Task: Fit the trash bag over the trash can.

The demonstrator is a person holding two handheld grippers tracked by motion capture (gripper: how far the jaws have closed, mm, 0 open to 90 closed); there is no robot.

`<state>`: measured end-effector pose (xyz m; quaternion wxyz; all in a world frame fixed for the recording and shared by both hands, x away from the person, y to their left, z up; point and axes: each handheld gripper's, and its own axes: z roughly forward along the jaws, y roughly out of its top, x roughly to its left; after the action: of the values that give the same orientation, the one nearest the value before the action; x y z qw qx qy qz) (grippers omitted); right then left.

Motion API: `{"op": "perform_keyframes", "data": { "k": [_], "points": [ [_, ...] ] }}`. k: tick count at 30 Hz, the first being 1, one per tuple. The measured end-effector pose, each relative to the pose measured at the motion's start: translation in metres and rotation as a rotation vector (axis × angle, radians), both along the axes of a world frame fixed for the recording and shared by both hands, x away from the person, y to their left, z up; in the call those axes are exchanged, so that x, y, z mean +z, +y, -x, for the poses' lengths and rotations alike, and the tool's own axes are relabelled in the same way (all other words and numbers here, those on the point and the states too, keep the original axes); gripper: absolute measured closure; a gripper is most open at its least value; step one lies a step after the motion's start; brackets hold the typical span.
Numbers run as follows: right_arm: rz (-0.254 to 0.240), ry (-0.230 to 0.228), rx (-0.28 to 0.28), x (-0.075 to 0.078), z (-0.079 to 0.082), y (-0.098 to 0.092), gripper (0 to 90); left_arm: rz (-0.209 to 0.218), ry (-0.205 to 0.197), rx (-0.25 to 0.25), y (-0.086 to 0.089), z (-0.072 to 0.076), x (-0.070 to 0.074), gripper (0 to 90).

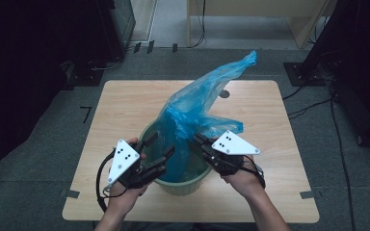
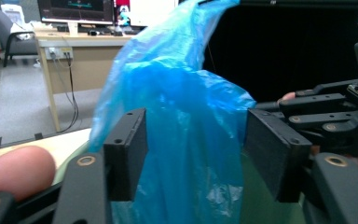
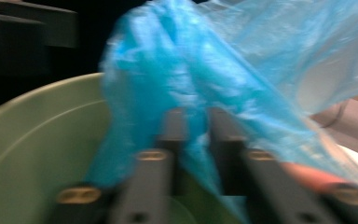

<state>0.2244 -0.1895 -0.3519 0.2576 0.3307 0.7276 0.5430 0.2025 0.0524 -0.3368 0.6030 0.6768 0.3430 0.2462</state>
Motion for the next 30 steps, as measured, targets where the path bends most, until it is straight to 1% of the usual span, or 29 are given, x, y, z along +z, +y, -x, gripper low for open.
{"op": "perform_keyframes", "data": {
  "k": [1, 2, 3, 4, 5, 6, 7, 8, 9, 10, 11, 12, 13, 14, 15, 16, 17, 18, 19, 20, 22, 23, 24, 25, 26, 27, 28, 29, 30],
  "points": [
    [-0.001, -0.015, 0.009, 0.001, 0.001, 0.001, 90.0, -0.003, -0.002, 0.016, -0.004, 0.0, 0.001, 36.4],
    [-0.001, -0.015, 0.009, 0.001, 0.001, 0.001, 90.0, -0.003, -0.002, 0.016, -0.004, 0.0, 0.001, 35.8],
    [0.002, -0.053, 0.031, 0.003, 0.007, 0.004, 90.0, -0.003, -0.002, 0.024, -0.005, 0.0, 0.002, 35.0],
    [0.001, -0.077, 0.046, 0.005, 0.01, 0.006, 90.0, 0.003, 0.001, 0.032, -0.006, 0.0, 0.003, 34.1],
    [0.001, -0.077, 0.046, 0.005, 0.01, 0.006, 90.0, 0.003, 0.001, 0.032, -0.006, 0.0, 0.003, 32.6],
    [0.005, -0.116, 0.082, 0.008, 0.018, 0.011, 90.0, 0.003, 0.004, 0.04, -0.007, -0.001, 0.003, 31.5],
    [0.005, -0.116, 0.082, 0.008, 0.018, 0.011, 90.0, 0.007, 0.012, 0.042, -0.007, -0.001, 0.003, 31.5],
    [0.012, -0.142, 0.117, 0.011, 0.025, 0.015, 90.0, 0.022, 0.023, 0.045, -0.006, -0.002, 0.003, 32.6],
    [0.019, -0.15, 0.136, 0.011, 0.028, 0.018, 90.0, 0.032, 0.03, 0.057, -0.005, -0.003, 0.002, 36.7],
    [0.02, -0.152, 0.152, 0.012, 0.031, 0.019, 90.0, 0.039, 0.034, 0.066, -0.003, -0.005, 0.001, 44.5],
    [0.02, -0.152, 0.152, 0.012, 0.031, 0.019, 90.0, 0.039, 0.034, 0.066, -0.003, -0.005, 0.001, 54.2],
    [0.021, -0.155, 0.179, 0.013, 0.033, 0.02, 90.0, 0.039, 0.039, 0.072, -0.002, -0.007, -0.001, 63.5],
    [0.021, -0.155, 0.179, 0.013, 0.033, 0.02, 90.0, 0.033, 0.052, 0.08, -0.001, -0.009, -0.003, 63.5],
    [0.019, -0.155, 0.19, 0.013, 0.034, 0.02, 90.0, 0.037, 0.065, 0.078, 0.001, -0.011, -0.005, 71.2],
    [0.013, -0.159, 0.207, 0.014, 0.035, 0.019, 90.0, 0.04, 0.079, 0.076, 0.004, -0.013, -0.006, 81.9],
    [0.013, -0.159, 0.207, 0.014, 0.035, 0.019, 90.0, 0.04, 0.079, 0.076, 0.004, -0.013, -0.006, 85.0],
    [0.009, -0.158, 0.211, 0.015, 0.035, 0.018, 89.1, 0.038, 0.079, 0.074, 0.005, -0.013, -0.005, 85.0],
    [0.002, -0.167, 0.213, 0.019, 0.036, 0.015, 84.1, 0.037, 0.076, 0.071, 0.007, -0.013, -0.005, 87.5],
    [-0.006, -0.173, 0.209, 0.021, 0.036, 0.013, 82.8, 0.048, 0.071, 0.059, 0.013, -0.011, -0.004, 87.9],
    [-0.019, -0.179, 0.202, 0.024, 0.036, 0.009, 81.0, 0.05, 0.068, 0.056, 0.015, -0.01, -0.005, 88.0],
    [-0.05, -0.184, 0.165, 0.029, 0.033, 0.002, 76.8, 0.06, 0.065, 0.048, 0.021, -0.008, -0.006, 88.2],
    [-0.05, -0.184, 0.165, 0.029, 0.033, 0.002, 76.8, 0.06, 0.065, 0.048, 0.021, -0.008, -0.006, 88.2],
    [-0.067, -0.189, 0.134, 0.031, 0.03, -0.002, 76.0, 0.058, 0.066, 0.051, 0.023, -0.007, -0.007, 88.2],
    [-0.096, -0.178, 0.047, 0.034, 0.022, -0.009, 73.6, 0.058, 0.063, 0.055, 0.027, -0.005, -0.01, 88.2],
    [-0.112, -0.158, 0.008, 0.035, 0.017, -0.011, 72.2, 0.055, 0.063, 0.055, 0.028, -0.005, -0.011, 88.2],
    [-0.112, -0.158, 0.008, 0.035, 0.017, -0.011, 72.2, 0.055, 0.063, 0.055, 0.028, -0.005, -0.011, 88.2],
    [-0.139, -0.116, -0.044, 0.035, 0.007, -0.014, 70.7, 0.052, 0.062, 0.058, 0.029, -0.004, -0.011, 88.2],
    [-0.153, -0.099, -0.062, 0.035, 0.003, -0.014, 69.8, 0.057, 0.06, 0.051, 0.031, -0.004, -0.013, 88.2],
    [-0.164, -0.082, -0.067, 0.035, -0.001, -0.015, 67.9, 0.057, 0.06, 0.051, 0.031, -0.004, -0.013, 88.2]
  ]
}}
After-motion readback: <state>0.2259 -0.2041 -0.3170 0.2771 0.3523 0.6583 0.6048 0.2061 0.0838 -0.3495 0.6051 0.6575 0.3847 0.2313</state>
